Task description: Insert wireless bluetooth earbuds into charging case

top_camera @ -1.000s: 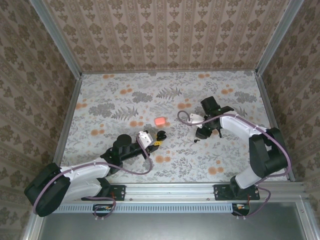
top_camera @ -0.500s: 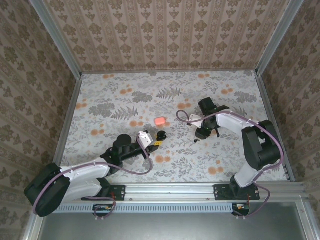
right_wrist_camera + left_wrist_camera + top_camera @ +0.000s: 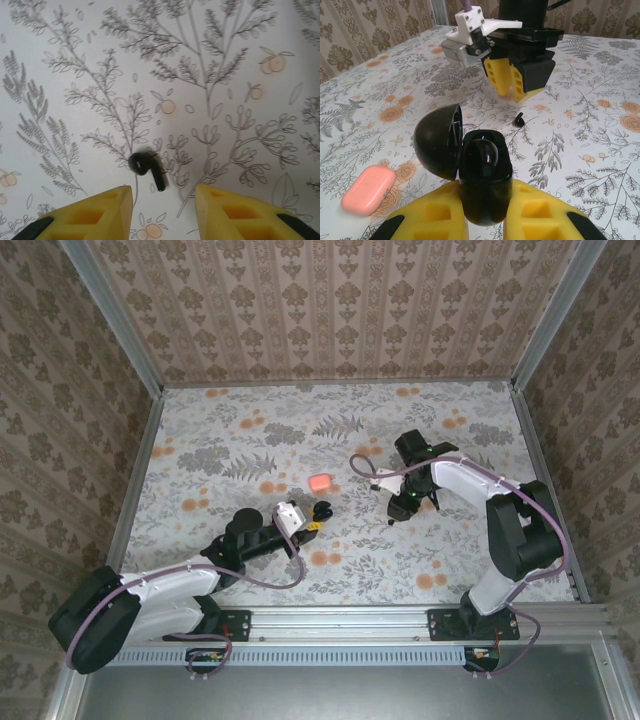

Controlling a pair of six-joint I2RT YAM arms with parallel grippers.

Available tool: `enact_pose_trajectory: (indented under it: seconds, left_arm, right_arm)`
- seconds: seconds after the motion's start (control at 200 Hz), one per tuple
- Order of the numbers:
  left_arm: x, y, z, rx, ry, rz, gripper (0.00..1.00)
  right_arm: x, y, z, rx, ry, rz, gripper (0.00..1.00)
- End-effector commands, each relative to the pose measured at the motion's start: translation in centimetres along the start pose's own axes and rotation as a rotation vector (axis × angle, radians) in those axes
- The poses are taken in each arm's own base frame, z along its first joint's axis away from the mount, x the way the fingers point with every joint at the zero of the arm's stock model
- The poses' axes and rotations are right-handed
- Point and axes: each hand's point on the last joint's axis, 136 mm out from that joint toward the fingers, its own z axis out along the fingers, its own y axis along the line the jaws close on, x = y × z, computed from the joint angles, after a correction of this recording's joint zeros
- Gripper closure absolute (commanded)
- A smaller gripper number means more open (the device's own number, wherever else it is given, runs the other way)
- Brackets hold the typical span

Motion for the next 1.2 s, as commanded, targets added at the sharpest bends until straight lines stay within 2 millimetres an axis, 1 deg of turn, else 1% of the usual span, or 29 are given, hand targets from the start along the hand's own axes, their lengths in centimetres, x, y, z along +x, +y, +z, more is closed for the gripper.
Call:
enact_pose_trajectory:
  seconds: [0.0,0.325,0.515,0.69,0.96,1.085,1.195]
  left_arm:
    - [-1.5,0.2,0.2,0.008,-0.038,0.010,0.86]
    - [-1.7,0.2,0.2,0.008,-0.038,0.010,0.86]
    - [-1.6,0.3,0.3,0.007,-0.036,0.010,0.86]
    - [-1.6,0.3,0.3,0.008,-0.034,0.011,0.86]
    - [-1.8,0.3,0.4,0.008,-0.038,0.013,0.86]
    - [-1.8,0.3,0.4,0.007,-0.035,0.012,0.86]
    - [-1.6,0.3,0.4,0.008,-0.029,0.010,0.86]
  right_arm:
    - [1.0,1.0,0.6,-0.051,0.081,-0.049,0.60]
    - [1.0,1.1,2.3,-0.074,0.134,-0.084,0.60]
    - [1.1,0.9,3.4,-0.083,0.158,-0.090,0.61]
    - [1.3,0.9,4.0,-0.094,0.170,-0.084,0.63]
    - [0.9,0.9,4.5,-0.111,0.152,-0.084,0.69]
    - [0.5,1.0,4.4,-0.119,0.137,-0.081,0.75]
    - [0.5,1.0,4.2,-0.117,0.134,-0.079,0.79]
